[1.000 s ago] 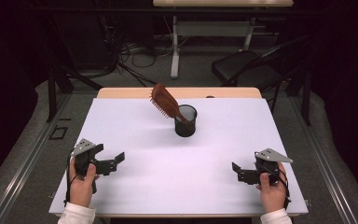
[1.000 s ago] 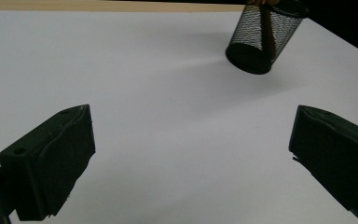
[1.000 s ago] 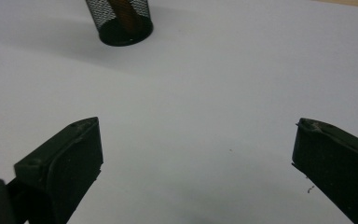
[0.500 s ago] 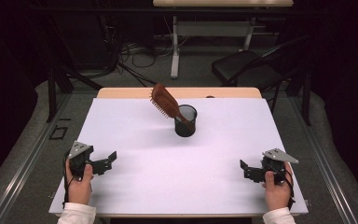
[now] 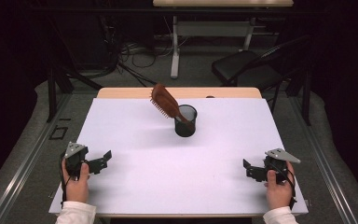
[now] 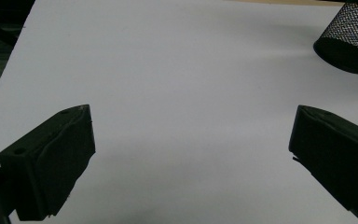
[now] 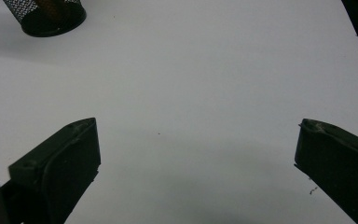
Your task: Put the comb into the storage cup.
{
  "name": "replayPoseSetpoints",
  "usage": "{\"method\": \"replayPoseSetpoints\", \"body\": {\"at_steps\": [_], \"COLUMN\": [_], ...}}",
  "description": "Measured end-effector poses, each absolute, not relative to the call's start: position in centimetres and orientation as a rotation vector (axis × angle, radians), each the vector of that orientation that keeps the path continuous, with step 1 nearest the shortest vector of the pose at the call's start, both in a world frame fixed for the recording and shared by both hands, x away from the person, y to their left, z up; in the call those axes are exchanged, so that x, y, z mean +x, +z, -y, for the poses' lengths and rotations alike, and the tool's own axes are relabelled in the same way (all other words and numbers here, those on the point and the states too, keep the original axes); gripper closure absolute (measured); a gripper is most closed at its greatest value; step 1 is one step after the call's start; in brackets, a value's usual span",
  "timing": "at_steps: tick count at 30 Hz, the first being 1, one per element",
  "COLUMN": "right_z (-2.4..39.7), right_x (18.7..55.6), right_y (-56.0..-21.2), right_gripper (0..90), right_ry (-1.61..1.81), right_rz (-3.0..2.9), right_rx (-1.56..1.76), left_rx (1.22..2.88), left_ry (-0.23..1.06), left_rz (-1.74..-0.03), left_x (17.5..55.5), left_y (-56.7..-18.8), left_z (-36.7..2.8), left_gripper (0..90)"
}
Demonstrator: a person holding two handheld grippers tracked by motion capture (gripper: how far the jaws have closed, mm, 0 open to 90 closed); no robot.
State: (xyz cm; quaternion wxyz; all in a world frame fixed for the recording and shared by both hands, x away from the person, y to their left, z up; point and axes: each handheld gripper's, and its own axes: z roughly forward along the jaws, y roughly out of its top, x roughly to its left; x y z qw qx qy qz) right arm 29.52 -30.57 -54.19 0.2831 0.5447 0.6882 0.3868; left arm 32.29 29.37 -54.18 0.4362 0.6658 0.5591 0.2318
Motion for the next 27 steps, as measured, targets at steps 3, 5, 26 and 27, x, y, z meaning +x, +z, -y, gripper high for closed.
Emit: {"method": "replayPoseSetpoints", "body": {"at_steps": [3, 5, 26, 27], "right_z": [30.80, 30.92, 31.05, 31.03], "right_x": [29.58, 29.63, 29.85, 29.85], "right_y": [-54.29, -54.37, -54.74, -54.74], "right_gripper": [0.0, 0.0, 0.0, 0.0], "right_ry": [1.028, 1.026, 1.038, 1.041], "right_rz": [-1.842, -1.842, -1.855, -1.860], "right_rx": [1.467, 1.474, 1.496, 1.494], "left_rx": [1.652, 1.650, 1.620, 1.621], "left_ry": [0.574, 0.572, 0.530, 0.528], "left_rz": [-1.400, -1.401, -1.429, -1.429], "left_x": [32.37, 32.42, 32.74, 32.74], "left_y": [-54.34, -54.43, -55.18, -55.19], "left_z": [-29.54, -29.60, -29.91, -29.92], "left_gripper": [0.3, 0.3, 0.4, 0.3]}}
